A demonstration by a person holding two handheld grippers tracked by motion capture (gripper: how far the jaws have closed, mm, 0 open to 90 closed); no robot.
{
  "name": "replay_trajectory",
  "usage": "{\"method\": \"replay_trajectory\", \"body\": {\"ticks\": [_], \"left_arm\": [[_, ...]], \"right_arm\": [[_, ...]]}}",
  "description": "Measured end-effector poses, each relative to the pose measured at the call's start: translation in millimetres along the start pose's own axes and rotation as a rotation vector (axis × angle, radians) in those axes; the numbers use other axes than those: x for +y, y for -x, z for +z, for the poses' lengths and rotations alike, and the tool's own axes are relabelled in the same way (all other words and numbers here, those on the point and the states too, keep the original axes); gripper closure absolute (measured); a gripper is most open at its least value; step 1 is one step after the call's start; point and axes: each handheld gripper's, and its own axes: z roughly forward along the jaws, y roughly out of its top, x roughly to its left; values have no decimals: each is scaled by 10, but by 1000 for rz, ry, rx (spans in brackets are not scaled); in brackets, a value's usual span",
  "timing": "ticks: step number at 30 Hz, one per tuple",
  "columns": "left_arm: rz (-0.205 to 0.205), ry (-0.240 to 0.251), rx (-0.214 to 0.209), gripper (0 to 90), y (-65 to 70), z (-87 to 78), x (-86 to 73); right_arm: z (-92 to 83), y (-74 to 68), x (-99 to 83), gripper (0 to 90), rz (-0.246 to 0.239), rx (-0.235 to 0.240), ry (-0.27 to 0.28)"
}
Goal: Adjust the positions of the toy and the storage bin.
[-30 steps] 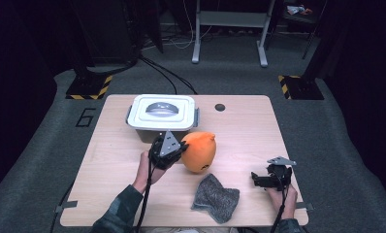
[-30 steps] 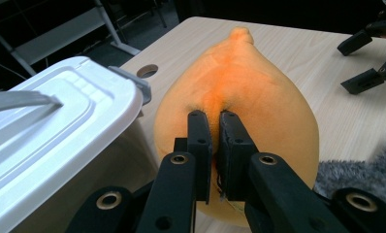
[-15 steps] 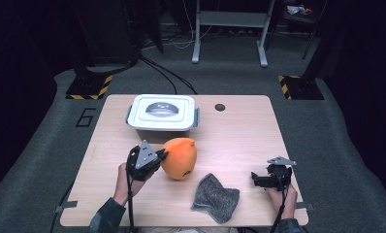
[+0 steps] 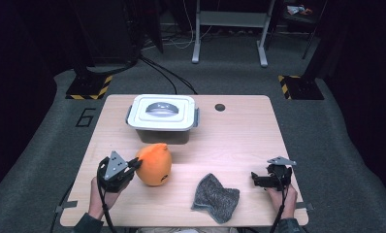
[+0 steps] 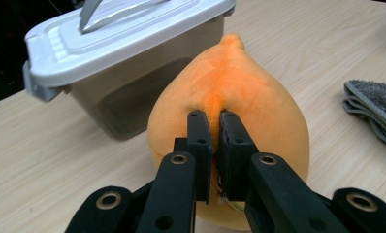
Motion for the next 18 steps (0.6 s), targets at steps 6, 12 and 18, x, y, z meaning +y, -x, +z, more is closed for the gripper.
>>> {"method": "replay_trajectory", "body": {"ticks": [6, 12, 18], "left_arm": [[-42, -11, 23, 847, -128, -124, -131], [-79, -25, 59, 846, -246, -219, -232], [-124, -43, 93, 835, -354, -239, -322]], "right_arm": [[0, -1, 0, 0, 0, 0, 0], [0, -1, 0, 0, 1, 0, 0], [0, -1, 0, 0, 1, -1, 0]]}}
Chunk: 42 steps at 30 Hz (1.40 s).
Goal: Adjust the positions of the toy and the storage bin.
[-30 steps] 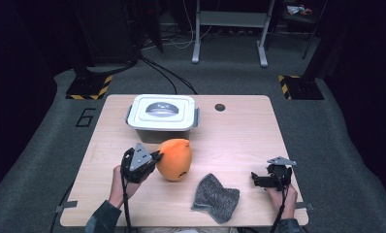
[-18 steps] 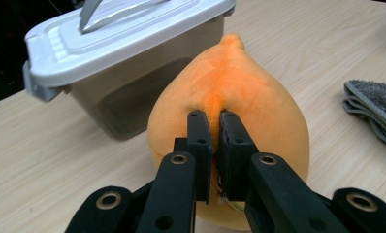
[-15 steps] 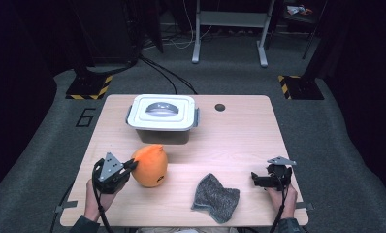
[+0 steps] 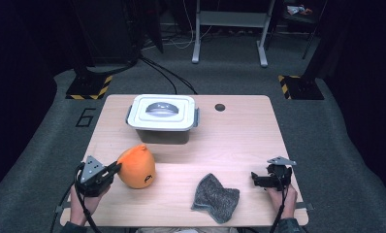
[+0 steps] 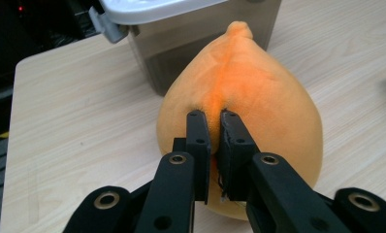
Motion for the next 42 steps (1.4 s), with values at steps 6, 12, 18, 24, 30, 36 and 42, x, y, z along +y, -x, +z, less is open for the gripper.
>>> {"method": "replay_trajectory", "body": {"ticks": [6, 12, 18, 24, 30, 36, 42], "left_arm": [[-79, -8, 37, 761, -183, 44, -91], [-157, -45, 54, 698, -454, 159, -205], [-217, -88, 78, 576, -636, 251, -284], [-225, -109, 84, 424, -693, 256, -267], [-219, -116, 92, 265, -735, 220, -218], [-227, -99, 89, 167, -773, 163, -67], [-218, -77, 71, 119, -797, 192, 176]], "right_arm": [[0, 0, 0, 0, 0, 0, 0], [4, 3, 4, 0, -2, 5, -1], [9, -2, 9, 0, 5, 5, 1], [9, -2, 11, 0, 7, 7, -1], [17, 9, 21, 0, -2, 13, -2], [29, 7, 32, 0, -6, 21, -3], [32, 4, 32, 0, -4, 19, 0]]}}
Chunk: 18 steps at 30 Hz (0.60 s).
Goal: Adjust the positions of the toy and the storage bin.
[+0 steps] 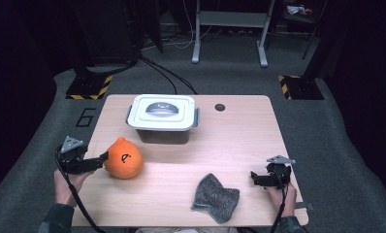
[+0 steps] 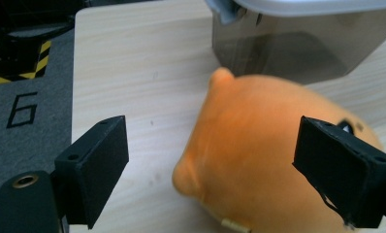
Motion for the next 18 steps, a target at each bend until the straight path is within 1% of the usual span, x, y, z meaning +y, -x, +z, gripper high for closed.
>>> {"method": "replay_trajectory", "body": {"ticks": [3, 6, 7, 8, 9, 11, 12, 14, 16, 18], "left_arm": [[17, 1, -9, 118, 42, 49, 130], [62, 1, -10, 117, 101, 118, 274], [69, 5, -10, 117, 124, 152, 322], [80, -2, -13, 117, 141, 177, 372], [87, -3, -22, 117, 158, 204, 418], [108, -6, -21, 118, 187, 273, 503], [104, 4, -16, 118, 200, 308, 535], [101, -3, -37, 118, 206, 374, 601], [104, -6, -35, 119, 216, 445, 649], [96, -5, -47, 118, 213, 510, 694]], "right_arm": [[-2, 2, -1, 0, -5, 3, -2], [-4, -1, -2, 0, -1, 2, -3], [-3, -1, -3, 0, -1, 3, -2], [-4, 0, -3, 0, -2, 3, -3], [-4, -1, -2, 0, -1, 1, -3], [-3, 2, -3, 0, -5, 3, -2], [-3, -1, -3, 0, 0, 2, -2], [-3, 5, -3, 0, -8, 3, -1], [-2, 4, -2, 0, -7, 3, -1], [-2, 5, -3, 0, -8, 3, -1]]}}
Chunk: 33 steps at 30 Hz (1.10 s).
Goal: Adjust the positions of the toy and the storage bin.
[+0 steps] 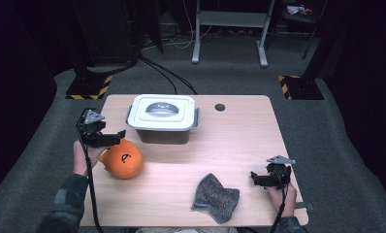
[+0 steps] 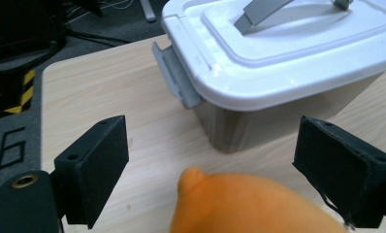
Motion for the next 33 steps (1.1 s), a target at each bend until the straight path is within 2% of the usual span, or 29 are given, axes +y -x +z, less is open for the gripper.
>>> {"method": "replay_trajectory", "body": {"ticks": [9, 11, 19, 22, 24, 25, 33], "left_arm": [[12, -1, -14, 118, 3, 242, 218], [5, -12, -30, 118, -8, 314, 267], [18, -50, -47, 120, -4, 592, 390], [46, -62, -41, 122, 24, 677, 400], [64, -81, -55, 122, 31, 728, 398], [74, -83, -45, 124, 38, 747, 401], [79, -97, -103, 146, 41, 863, 432]], "right_arm": [[-2, 0, 0, 0, -1, -1, -1], [-1, -1, 0, 0, 1, -2, 0], [-2, 1, -1, 0, -1, -1, -1], [-1, -1, -1, 0, 2, -2, 0], [-2, 1, -1, 0, -2, -1, -1], [-1, -1, -1, 0, 2, -2, 1], [-2, -1, -1, 0, 1, -2, 0]]}}
